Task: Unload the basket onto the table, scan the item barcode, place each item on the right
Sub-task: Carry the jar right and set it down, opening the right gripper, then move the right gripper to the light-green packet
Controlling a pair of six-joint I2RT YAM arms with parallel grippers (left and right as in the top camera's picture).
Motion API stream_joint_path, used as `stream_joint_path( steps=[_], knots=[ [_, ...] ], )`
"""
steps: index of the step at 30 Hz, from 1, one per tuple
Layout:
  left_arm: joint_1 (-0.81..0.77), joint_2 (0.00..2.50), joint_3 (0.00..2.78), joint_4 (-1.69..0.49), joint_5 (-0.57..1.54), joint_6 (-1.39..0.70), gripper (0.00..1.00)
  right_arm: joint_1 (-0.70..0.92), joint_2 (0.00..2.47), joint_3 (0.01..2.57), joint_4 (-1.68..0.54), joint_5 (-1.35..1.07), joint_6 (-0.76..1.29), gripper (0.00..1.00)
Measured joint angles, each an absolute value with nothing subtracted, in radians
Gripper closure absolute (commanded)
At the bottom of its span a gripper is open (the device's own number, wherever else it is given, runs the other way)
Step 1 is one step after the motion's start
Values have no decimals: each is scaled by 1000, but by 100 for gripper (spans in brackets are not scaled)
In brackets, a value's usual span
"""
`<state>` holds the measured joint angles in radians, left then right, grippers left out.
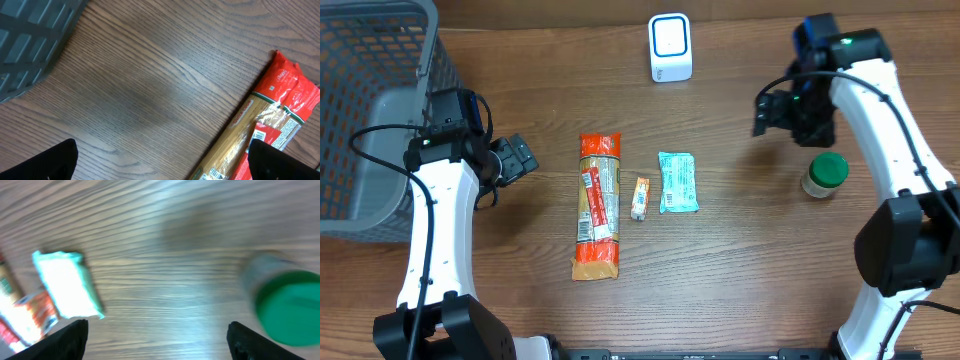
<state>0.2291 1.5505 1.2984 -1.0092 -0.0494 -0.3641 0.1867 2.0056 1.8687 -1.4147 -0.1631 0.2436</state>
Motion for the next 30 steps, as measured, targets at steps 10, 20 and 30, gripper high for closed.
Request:
stream_joint_path(
  steps=[10, 20, 30],
  knots=[
    [229, 1551, 1298, -1010, -49, -364, 0, 367, 2006, 1645, -1157, -214, 233, 17],
    [229, 1551, 1298, -1010, -49, -364, 0, 483, 2006, 1342, -706, -225, 323, 39],
    [229, 1551, 1298, -1010, -49, -364, 0, 499, 1996, 1304, -692, -218, 340, 60]
  ],
)
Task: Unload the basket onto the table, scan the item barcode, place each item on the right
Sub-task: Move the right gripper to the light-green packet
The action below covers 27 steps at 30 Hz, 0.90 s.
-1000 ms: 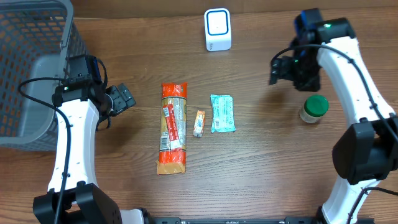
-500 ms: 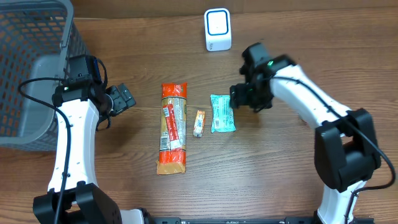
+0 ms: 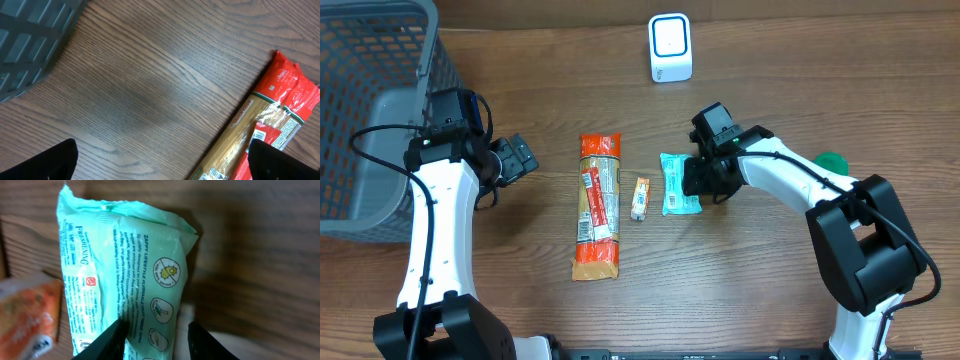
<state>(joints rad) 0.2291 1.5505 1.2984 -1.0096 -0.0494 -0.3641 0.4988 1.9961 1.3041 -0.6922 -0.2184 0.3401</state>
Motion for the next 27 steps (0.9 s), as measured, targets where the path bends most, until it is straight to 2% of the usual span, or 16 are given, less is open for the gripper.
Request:
stream_joint_path(
  steps=[10, 17, 21, 27],
  knots=[
    [229, 1551, 1298, -1010, -49, -364, 0, 425, 1970, 1304, -832, -185, 339, 60],
    [229, 1551, 1298, -1010, -49, -364, 0, 424, 1968, 1304, -836, -172, 313, 60],
    [229, 1551, 1298, -1010, -49, -364, 0, 423, 1963, 1292, -828, -168, 307, 54],
    [229, 1551, 1298, -1010, -49, -364, 0, 421, 1951, 1271, -821, -168, 306, 55]
  ],
)
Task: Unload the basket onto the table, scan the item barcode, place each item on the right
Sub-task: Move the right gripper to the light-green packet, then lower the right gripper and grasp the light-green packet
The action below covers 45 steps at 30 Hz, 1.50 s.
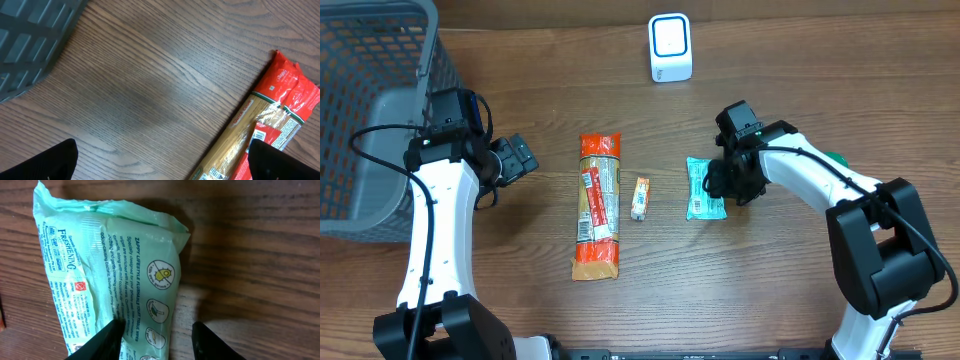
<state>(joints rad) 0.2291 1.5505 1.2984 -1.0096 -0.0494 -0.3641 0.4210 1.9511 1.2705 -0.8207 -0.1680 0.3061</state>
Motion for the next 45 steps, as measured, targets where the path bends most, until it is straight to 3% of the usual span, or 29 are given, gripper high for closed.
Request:
stream_joint_path(
  steps=[29, 39, 45],
  knots=[
    [229, 1551, 1298, -1010, -49, -364, 0, 420, 1863, 1249, -785, -131, 287, 48],
    [229, 1551, 1298, -1010, -49, -364, 0, 420, 1863, 1246, -796, -143, 286, 24],
    [229, 1551, 1298, -1010, -49, -364, 0, 421, 1862, 1184, -744, -149, 284, 23]
  ],
)
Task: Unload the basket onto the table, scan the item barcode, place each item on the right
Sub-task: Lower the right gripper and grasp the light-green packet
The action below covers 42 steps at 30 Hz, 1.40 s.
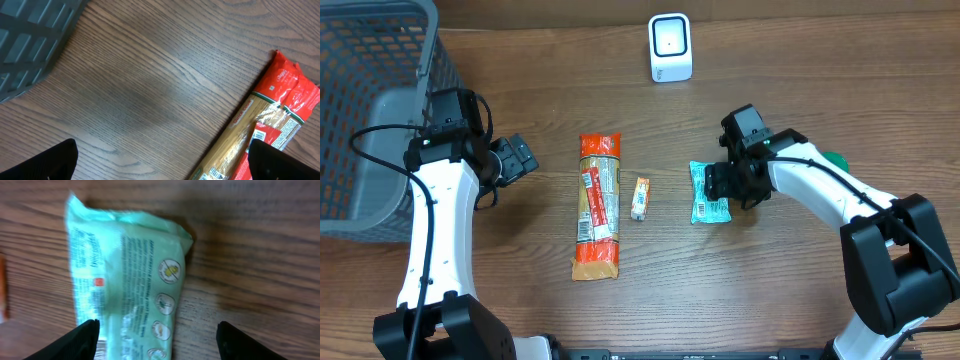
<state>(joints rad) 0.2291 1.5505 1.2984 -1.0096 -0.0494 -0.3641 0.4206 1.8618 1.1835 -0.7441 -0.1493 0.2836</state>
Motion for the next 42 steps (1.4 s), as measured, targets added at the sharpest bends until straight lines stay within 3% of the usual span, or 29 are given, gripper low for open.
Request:
stream_joint_path(
  steps=[3, 6, 9, 33, 42],
  knots=[
    [229, 1551, 1298, -1010, -49, -364, 0, 420, 1862, 1133, -686, -150, 284, 27],
    [229, 1551, 1298, -1010, -49, -364, 0, 421, 1852, 1101, -635, -152, 282, 46],
    [229, 1551, 1298, -1010, -49, -364, 0, 421, 1845, 1083, -612, -168, 283, 53],
    [229, 1551, 1298, -1010, -49, -364, 0, 419, 1844, 1100, -619, -171, 287, 45],
    [229, 1551, 1298, -1010, -49, -364, 0, 393, 1844, 1100, -614, -168, 287, 34]
  ],
)
